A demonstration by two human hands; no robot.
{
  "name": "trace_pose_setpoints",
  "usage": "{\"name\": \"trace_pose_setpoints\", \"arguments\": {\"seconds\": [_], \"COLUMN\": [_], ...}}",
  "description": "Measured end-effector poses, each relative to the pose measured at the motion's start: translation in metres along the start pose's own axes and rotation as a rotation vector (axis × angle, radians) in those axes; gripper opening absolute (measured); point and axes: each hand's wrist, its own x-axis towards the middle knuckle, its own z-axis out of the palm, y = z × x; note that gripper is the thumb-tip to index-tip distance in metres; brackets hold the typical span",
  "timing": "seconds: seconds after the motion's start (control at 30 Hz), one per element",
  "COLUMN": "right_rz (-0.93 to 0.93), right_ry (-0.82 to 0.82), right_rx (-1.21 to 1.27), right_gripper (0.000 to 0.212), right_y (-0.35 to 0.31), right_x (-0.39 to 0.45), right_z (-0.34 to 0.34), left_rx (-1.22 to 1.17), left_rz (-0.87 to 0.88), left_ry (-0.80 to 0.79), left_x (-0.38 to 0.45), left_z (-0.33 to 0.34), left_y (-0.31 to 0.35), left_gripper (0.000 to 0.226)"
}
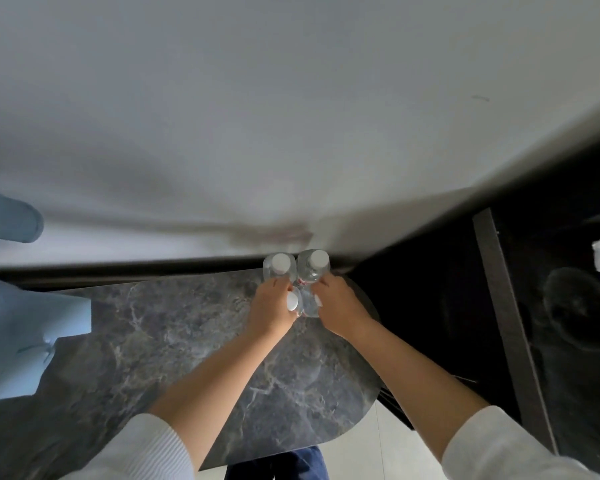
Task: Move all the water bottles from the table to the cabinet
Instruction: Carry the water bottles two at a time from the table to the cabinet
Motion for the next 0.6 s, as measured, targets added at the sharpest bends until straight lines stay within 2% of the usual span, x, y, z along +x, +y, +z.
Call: {"name": "trace_pose_setpoints", "arguments": {"seconds": [0.2, 0.33, 0.43, 0.53, 0.6], "right_rz": [0.026, 0.004, -0.109, -0.301, -0.475], "right_ry": [-0.017, 0.017, 0.037, 0.076, 0.146], "right_rx": [0.015, -0.158, -0.205, -0.287, -0.289], "right_gripper": [0.053, 0.046, 0.043, 0.04, 0.046], "right_y": [-0.001, -0.011, -0.026, -0.05, -0.072], "right_x": [-0.012, -0.024, -0.034, -0.044, -0.048], "right_z": [-0.007, -0.019, -0.03, -0.036, -0.036], "left_rx": [0.094, 0.132, 0.136, 0.13, 0.132], "left_rz": [0.027, -0.028, -0.103, -0.177, -0.24], "left_ry": [-0.074, -0.052, 0.034, 0.121, 0.168], "left_x": [-0.01, -0.027, -0.046, -0.076, -0.098], "left_z": [-0.006, -0.018, -0.032, -0.049, -0.061], "left_y": [0.001, 0.0, -0.002, -0.015, -0.029], "left_gripper": [0.05, 0.044, 0.035, 0.032, 0.031]}}
